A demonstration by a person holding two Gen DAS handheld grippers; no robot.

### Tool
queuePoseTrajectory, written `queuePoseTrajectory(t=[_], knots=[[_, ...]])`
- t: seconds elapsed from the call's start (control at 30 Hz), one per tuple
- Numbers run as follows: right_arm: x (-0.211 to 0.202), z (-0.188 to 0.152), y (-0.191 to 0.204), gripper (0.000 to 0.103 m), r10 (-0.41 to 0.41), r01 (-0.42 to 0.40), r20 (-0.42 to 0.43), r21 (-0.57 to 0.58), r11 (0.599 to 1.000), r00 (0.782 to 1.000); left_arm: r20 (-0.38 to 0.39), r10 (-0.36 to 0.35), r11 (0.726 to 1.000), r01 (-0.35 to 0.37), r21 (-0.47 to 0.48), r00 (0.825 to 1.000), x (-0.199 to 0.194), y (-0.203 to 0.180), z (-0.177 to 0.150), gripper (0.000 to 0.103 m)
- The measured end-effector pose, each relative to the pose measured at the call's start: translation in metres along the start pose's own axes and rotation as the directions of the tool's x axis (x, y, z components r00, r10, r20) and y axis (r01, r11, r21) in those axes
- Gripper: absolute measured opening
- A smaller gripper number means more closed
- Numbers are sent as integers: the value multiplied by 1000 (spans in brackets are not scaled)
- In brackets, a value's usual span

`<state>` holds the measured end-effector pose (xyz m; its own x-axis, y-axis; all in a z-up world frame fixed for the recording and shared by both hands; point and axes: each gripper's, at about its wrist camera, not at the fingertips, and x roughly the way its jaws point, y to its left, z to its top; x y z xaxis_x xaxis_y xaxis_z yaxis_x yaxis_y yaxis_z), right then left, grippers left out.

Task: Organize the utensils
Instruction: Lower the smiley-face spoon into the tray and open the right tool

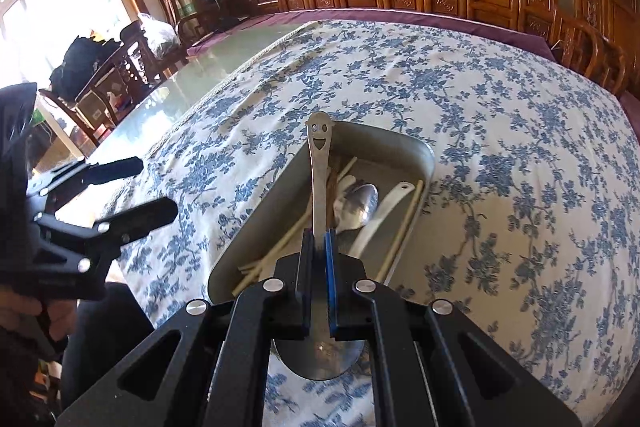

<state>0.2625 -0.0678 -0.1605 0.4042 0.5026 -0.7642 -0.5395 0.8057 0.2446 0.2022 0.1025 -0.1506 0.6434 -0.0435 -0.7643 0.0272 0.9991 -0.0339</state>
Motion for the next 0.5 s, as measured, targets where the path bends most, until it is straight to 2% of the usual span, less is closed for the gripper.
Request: queuePoseTrajectory(t=[0.5], knots=[[59,9,1,7,-27,35,-85,83,996,996,-21,6,999,-7,-33,1000,10,17,-9,87]])
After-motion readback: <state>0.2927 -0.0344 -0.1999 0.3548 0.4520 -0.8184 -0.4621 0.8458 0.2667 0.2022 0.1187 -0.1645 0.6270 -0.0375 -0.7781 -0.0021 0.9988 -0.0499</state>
